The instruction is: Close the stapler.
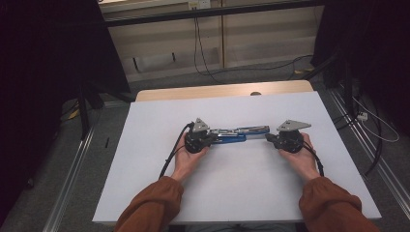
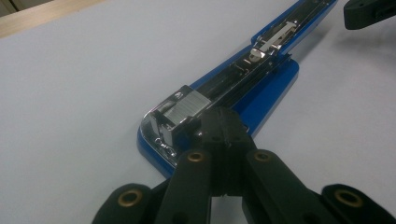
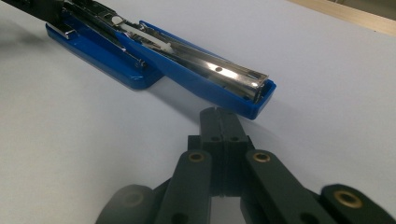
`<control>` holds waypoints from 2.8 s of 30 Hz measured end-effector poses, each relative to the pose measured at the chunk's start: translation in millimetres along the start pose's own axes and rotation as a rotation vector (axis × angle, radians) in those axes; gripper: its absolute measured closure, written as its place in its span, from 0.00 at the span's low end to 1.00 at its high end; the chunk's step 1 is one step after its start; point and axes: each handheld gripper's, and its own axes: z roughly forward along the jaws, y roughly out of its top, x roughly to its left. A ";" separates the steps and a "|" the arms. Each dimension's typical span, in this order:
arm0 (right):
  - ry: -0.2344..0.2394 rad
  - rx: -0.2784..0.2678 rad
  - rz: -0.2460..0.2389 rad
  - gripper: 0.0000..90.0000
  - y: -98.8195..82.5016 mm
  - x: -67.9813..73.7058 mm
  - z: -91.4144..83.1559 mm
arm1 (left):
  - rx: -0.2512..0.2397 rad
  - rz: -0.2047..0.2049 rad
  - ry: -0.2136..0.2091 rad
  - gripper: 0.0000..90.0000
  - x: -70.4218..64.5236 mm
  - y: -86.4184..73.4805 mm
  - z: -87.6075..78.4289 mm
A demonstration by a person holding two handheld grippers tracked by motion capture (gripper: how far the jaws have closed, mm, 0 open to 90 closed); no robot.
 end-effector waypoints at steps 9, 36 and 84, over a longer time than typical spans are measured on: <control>-0.012 0.036 0.002 1.00 1.0 -0.2 2.0 | -0.011 0.003 0.006 1.00 1.6 -0.7 0.7; 0.000 0.141 0.029 1.00 6.0 -1.1 10.4 | -0.002 0.021 0.013 1.00 -0.2 -0.7 0.1; -0.016 0.111 0.043 1.00 12.4 -3.4 16.1 | -0.003 0.020 0.022 1.00 -1.3 0.1 0.9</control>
